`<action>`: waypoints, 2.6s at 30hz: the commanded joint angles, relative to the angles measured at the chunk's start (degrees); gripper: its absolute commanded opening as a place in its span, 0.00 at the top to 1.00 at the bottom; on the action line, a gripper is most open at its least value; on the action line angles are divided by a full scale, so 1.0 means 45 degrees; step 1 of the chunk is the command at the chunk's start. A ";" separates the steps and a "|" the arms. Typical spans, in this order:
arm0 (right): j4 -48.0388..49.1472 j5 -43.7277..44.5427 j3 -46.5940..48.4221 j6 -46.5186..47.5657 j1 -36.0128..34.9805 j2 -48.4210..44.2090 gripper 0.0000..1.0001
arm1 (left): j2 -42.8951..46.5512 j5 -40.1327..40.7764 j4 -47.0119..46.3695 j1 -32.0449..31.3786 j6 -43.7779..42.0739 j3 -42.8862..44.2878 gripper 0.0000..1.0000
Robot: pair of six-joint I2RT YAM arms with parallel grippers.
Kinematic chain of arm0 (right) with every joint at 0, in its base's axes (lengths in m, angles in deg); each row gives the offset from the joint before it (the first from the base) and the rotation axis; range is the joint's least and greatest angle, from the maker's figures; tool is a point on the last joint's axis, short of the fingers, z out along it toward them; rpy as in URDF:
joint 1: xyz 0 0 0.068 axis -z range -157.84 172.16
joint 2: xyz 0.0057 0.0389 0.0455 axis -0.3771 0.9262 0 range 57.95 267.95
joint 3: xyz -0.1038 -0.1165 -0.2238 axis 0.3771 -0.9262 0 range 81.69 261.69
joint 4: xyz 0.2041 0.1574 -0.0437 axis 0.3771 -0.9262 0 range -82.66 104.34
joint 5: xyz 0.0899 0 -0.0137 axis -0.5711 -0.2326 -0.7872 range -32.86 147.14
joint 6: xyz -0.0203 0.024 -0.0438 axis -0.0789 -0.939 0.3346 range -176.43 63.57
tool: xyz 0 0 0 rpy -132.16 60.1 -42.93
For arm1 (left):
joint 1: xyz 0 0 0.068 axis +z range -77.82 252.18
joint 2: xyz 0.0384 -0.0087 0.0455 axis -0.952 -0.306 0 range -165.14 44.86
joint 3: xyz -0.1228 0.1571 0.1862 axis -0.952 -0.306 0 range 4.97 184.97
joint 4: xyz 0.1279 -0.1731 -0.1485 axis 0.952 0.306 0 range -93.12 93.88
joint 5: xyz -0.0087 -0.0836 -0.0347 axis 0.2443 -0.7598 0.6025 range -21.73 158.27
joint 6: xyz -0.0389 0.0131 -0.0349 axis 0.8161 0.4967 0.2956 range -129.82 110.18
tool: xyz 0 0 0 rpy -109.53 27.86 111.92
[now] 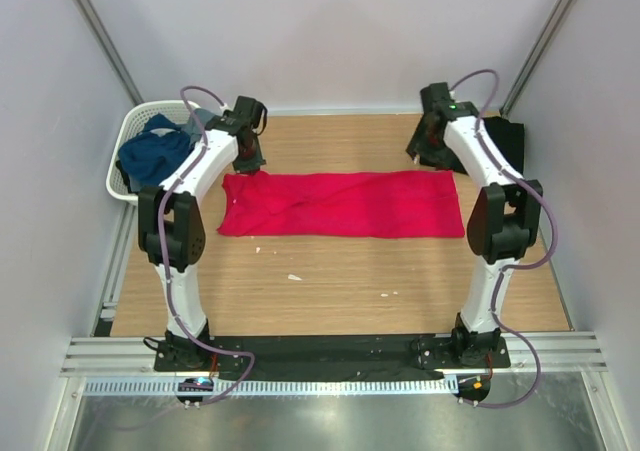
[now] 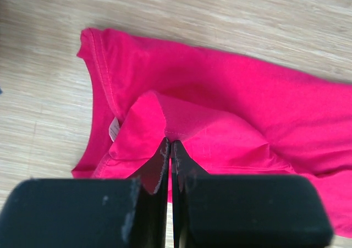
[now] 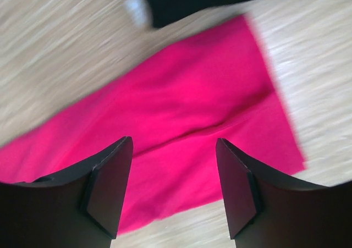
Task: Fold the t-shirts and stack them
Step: Fold the tshirt
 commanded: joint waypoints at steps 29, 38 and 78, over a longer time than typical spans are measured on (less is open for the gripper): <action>0.3839 -0.4513 0.3202 -0.0662 -0.8826 0.3997 0.56 | -0.0448 -0.1031 -0.1339 0.1116 0.0647 -0.1138 1.00; 0.3859 -0.1817 0.3826 -0.0447 -0.9667 0.5188 0.60 | -0.0272 -0.1383 -0.1927 0.1136 0.0608 -0.1822 1.00; 0.4093 -0.1151 0.4960 0.0003 -0.9941 0.6439 0.73 | -0.0233 -0.1617 -0.1966 0.1331 0.0530 -0.2134 1.00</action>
